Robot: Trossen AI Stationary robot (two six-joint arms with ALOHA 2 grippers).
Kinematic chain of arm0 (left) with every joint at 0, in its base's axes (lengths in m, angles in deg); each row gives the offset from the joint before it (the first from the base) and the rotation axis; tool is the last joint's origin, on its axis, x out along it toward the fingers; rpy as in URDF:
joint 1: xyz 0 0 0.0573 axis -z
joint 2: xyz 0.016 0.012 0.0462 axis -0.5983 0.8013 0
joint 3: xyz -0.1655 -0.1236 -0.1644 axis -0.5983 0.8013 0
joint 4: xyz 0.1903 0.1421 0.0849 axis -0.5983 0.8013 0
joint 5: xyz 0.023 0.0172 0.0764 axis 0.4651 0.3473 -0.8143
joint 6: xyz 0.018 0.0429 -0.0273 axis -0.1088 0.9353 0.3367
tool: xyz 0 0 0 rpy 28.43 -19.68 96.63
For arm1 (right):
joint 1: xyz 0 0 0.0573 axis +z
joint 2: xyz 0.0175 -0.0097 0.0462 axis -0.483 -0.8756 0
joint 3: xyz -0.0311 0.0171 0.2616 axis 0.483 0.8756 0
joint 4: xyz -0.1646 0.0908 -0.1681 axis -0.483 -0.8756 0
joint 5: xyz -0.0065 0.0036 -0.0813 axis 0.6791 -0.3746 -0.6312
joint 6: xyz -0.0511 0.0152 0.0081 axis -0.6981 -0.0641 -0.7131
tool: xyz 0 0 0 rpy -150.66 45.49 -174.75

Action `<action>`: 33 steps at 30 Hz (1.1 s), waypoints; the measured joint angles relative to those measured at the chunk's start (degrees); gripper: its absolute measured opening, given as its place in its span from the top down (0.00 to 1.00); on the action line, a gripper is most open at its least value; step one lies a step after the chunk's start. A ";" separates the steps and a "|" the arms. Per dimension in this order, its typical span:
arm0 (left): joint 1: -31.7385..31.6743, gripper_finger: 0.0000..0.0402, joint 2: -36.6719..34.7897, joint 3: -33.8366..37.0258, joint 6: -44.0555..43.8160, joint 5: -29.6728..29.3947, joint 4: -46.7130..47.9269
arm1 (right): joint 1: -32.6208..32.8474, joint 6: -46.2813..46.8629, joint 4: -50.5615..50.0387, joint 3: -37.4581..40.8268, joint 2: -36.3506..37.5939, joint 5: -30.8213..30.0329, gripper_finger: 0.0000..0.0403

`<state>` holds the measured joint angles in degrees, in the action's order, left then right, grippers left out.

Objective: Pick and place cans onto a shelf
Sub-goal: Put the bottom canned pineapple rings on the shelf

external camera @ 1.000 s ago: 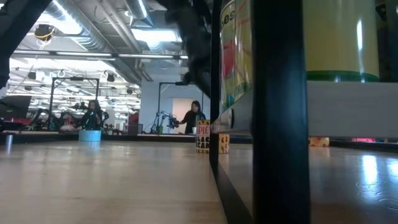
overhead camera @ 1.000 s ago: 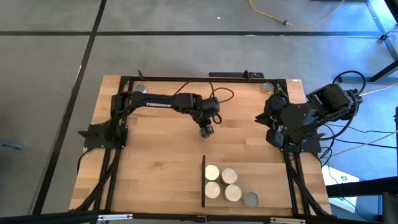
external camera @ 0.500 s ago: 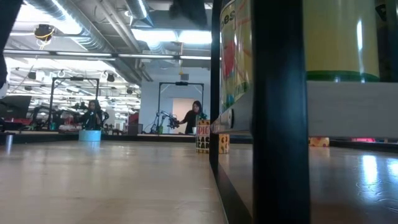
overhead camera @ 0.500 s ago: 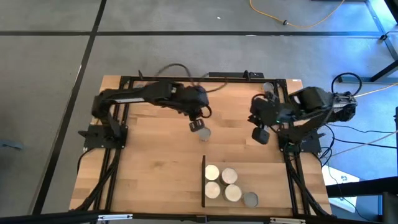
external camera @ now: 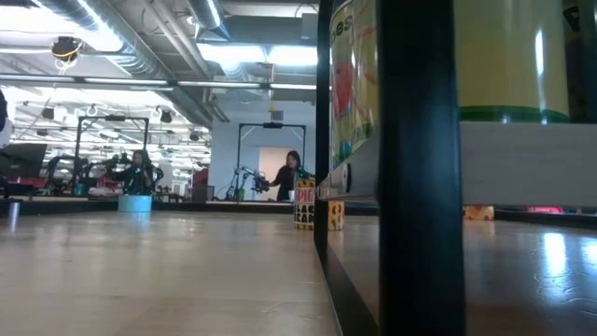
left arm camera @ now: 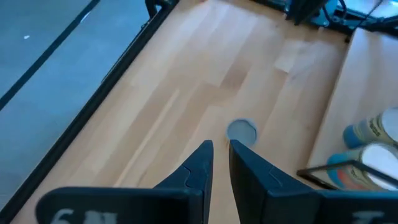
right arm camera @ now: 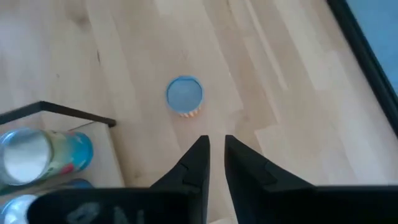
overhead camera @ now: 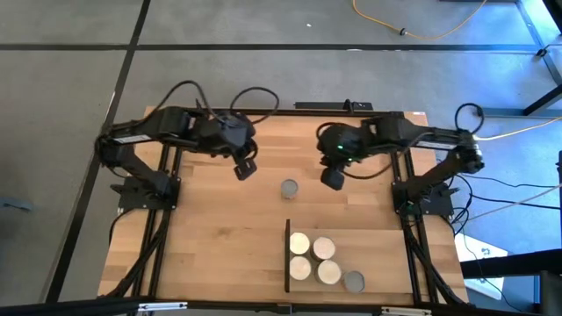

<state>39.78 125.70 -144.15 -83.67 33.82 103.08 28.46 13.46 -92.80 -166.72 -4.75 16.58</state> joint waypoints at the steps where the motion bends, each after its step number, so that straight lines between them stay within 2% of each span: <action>1: 0.32 0.89 -0.49 0.00 -0.29 -0.29 0.97 | -0.66 -1.24 0.35 0.00 -0.96 1.24 0.87; 5: 1.75 0.89 -2.12 0.00 -1.42 -0.81 2.78 | -2.24 -6.83 2.96 0.00 -5.46 6.41 0.87; 11: 2.88 0.89 -4.72 0.02 -4.34 -0.96 6.22 | -4.18 -10.49 4.86 0.00 -13.71 12.37 0.87; 17: 4.19 0.89 -6.62 0.02 -7.73 -0.95 10.01 | -4.62 -17.08 5.92 0.00 -19.58 9.41 0.87; 22: 5.06 0.89 -6.83 0.03 -7.79 -0.84 11.77 | -4.62 -35.16 6.16 0.00 -22.12 9.45 0.87; 26: 5.04 0.89 -7.37 0.02 -7.80 -0.94 13.30 | -5.01 -45.05 9.86 0.00 -23.38 12.99 0.87; 30: 5.04 0.89 -7.19 0.04 -8.23 -0.93 14.23 | -5.89 -44.03 13.25 0.00 -24.69 15.23 0.87; 33: 5.04 0.89 -7.26 0.04 -10.10 -0.93 14.51 | -6.80 -38.50 14.09 0.00 -25.42 15.44 0.87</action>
<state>44.82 118.44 -144.10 -93.77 32.89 117.58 21.67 -25.05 -78.71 -166.72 -30.17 32.02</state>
